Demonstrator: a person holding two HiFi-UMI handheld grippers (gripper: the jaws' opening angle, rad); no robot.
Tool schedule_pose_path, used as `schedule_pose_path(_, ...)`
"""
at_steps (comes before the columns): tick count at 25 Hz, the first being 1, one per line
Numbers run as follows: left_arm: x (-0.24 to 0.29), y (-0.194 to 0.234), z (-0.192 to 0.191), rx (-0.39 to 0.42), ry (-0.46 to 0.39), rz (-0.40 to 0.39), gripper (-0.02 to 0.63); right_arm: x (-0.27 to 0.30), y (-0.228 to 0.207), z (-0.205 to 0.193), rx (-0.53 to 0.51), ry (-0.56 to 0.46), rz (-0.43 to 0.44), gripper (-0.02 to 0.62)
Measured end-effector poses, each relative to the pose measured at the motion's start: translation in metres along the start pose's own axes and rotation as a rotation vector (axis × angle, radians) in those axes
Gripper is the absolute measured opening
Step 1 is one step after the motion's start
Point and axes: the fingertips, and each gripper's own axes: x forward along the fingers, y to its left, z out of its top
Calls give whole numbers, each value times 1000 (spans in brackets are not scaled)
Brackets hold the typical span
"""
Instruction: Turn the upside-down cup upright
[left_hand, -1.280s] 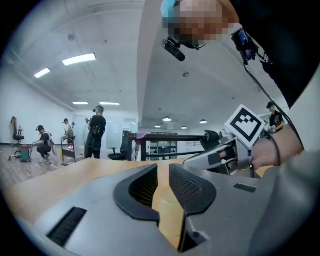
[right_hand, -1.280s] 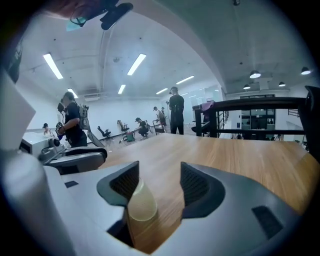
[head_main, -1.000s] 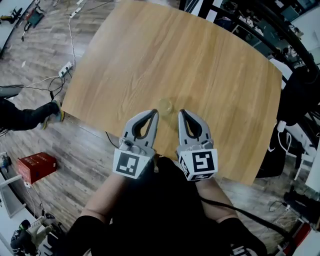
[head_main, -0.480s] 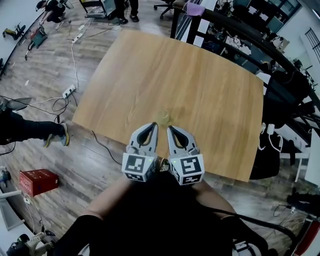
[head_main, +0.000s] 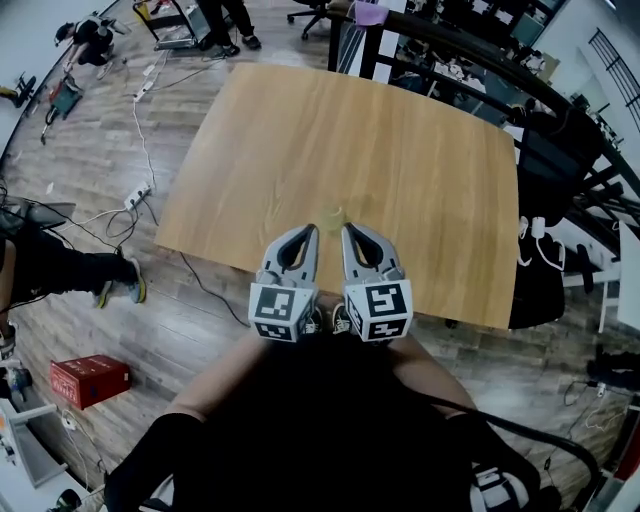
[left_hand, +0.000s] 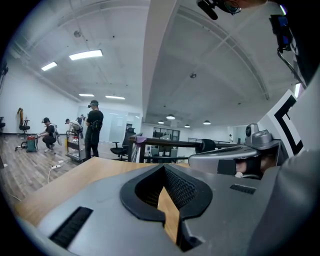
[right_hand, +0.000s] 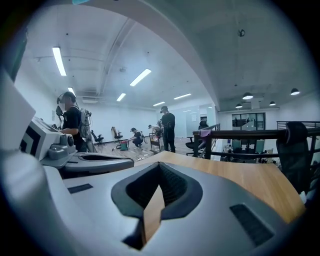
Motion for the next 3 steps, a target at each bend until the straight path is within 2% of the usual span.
schedule_pose_path(3,-10,1,2,2,6,-17,9,-4,7,4,1,-7,-24,12)
